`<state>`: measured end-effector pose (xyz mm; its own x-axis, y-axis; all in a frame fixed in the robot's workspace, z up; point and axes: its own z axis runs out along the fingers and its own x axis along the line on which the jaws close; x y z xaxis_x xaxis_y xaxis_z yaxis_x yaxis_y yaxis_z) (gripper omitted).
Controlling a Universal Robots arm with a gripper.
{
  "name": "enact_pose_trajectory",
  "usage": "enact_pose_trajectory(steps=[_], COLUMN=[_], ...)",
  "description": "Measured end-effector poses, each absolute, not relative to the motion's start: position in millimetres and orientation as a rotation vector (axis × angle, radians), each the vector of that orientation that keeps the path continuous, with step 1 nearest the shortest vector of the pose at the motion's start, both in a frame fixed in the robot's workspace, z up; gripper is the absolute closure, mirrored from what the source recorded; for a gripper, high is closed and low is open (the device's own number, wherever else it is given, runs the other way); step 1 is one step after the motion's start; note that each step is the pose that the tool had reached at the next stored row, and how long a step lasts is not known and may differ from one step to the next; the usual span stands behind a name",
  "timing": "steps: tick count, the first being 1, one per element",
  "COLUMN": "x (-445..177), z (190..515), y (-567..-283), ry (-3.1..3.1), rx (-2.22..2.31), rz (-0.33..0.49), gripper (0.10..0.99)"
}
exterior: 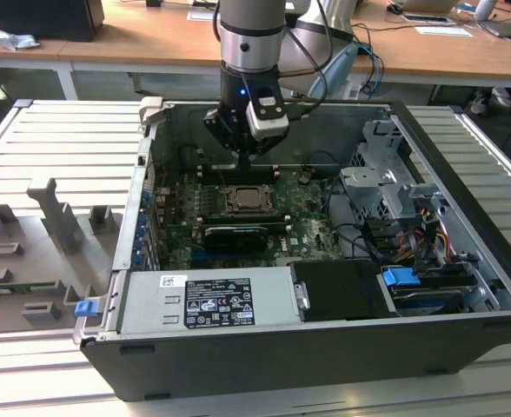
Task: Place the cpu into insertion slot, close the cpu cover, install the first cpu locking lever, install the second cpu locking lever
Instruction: 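Install the first cpu locking lever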
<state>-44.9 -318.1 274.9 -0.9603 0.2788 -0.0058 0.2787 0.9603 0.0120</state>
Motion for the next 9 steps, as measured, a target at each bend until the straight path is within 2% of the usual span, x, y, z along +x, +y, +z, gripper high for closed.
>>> enact_pose_trajectory(steps=[9], x=[-45.0], z=[269.2], y=[-318.1], ry=[3.132], rx=[0.093], rz=[0.019], gripper=[0.98])
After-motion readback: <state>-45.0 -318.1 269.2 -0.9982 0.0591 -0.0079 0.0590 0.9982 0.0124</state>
